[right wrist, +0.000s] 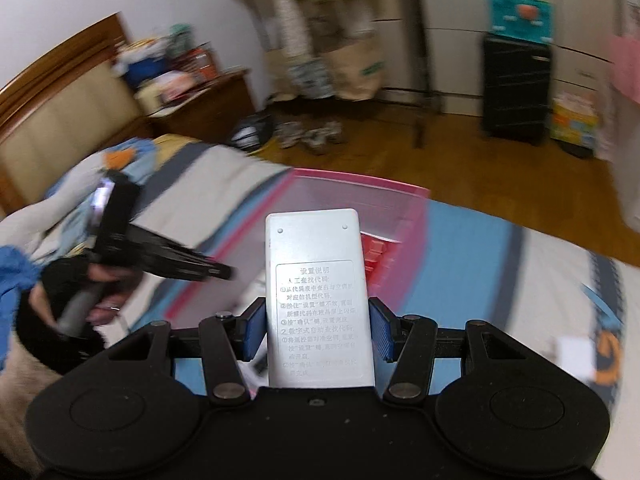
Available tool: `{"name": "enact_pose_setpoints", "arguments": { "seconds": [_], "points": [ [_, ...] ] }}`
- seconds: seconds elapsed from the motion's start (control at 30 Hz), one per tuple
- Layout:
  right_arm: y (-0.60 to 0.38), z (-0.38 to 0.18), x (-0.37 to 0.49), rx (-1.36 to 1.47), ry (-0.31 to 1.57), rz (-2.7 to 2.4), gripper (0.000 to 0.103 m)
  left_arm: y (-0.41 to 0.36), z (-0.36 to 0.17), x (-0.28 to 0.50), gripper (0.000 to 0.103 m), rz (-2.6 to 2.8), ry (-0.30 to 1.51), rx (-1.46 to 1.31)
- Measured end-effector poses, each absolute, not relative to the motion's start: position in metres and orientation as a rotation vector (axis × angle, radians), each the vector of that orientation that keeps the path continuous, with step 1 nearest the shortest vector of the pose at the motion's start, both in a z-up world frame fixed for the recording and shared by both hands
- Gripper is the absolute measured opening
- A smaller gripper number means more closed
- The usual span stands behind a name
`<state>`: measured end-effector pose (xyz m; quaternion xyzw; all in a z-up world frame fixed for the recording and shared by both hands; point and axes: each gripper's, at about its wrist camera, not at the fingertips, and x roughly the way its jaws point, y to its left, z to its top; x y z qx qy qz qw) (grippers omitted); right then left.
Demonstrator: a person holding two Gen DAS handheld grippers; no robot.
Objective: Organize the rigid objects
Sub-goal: 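Carry the white power bank into the pink box and release it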
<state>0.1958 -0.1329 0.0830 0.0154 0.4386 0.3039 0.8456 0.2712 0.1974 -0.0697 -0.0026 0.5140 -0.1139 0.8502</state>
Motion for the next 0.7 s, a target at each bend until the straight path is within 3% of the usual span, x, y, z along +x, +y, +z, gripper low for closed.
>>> {"name": "enact_pose_setpoints", "arguments": {
  "seconds": [0.6, 0.7],
  "points": [
    [-0.002, -0.016, 0.242, -0.218, 1.127, 0.814, 0.058, 0.21, -0.072, 0.267, 0.007, -0.277, 1.061, -0.066],
    [0.004, -0.019, 0.235, -0.285, 1.079, 0.838, 0.059, 0.21, -0.072, 0.267, 0.007, -0.277, 1.062, -0.071]
  ]
}}
